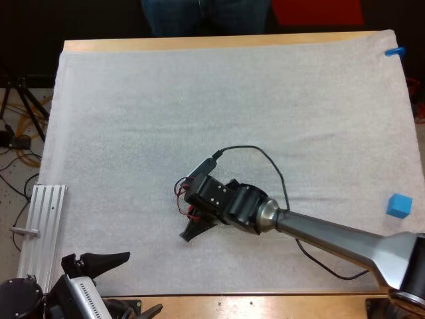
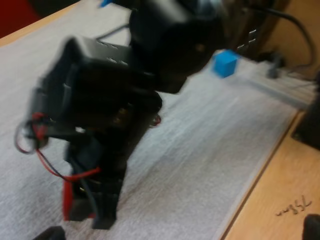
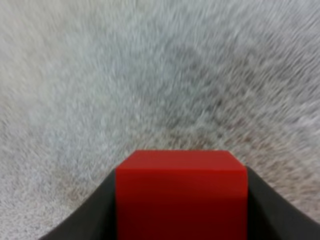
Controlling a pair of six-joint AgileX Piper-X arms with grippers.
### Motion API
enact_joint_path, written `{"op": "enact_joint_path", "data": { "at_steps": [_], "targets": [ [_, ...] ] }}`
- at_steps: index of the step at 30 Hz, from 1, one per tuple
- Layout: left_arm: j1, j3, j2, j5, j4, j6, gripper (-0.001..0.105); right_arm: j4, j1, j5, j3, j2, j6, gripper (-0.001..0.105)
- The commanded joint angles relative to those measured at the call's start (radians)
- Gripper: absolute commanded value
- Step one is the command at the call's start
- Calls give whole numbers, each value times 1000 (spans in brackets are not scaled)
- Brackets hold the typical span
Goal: Stack red cube on blue cube
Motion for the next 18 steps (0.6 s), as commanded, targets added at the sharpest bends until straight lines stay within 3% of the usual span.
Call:
{"op": "enact_joint_path", "data": {
  "at_steps": [1,8,18],
  "targets": [
    [-5,-4,3,26,-15,8,87,20,-3,9,-9,-28,-15,5],
    [-5,-4,3,28,-56,15,87,87,-49,41,-9,-89,-15,5],
    [-5,-4,3,26,-133,15,87,204,-200,150,-9,-183,-15,5]
  ]
}}
